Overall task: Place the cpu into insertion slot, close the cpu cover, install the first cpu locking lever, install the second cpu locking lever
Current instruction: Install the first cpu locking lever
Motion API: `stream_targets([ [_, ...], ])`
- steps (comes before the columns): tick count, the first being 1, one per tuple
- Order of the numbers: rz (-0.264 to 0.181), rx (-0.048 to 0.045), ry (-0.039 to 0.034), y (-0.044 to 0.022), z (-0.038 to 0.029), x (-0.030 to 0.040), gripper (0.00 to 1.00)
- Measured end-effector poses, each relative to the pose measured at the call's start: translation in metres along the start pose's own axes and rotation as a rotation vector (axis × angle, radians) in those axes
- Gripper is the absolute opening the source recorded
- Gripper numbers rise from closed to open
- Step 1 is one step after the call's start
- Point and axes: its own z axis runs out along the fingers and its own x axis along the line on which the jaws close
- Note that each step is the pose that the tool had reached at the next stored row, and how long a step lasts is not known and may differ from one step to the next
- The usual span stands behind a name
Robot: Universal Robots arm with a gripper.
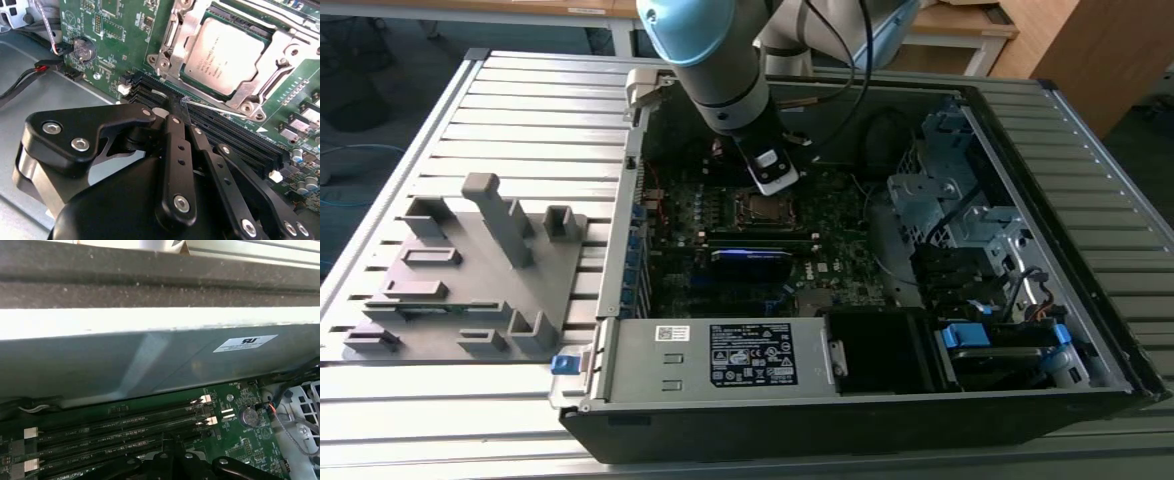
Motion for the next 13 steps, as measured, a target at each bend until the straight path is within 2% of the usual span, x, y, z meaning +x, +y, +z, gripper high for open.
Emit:
stream_targets([
  [13,0.047,0.0159,-0.0185,-0.0009,0.0039,0.0090,0.10],
])
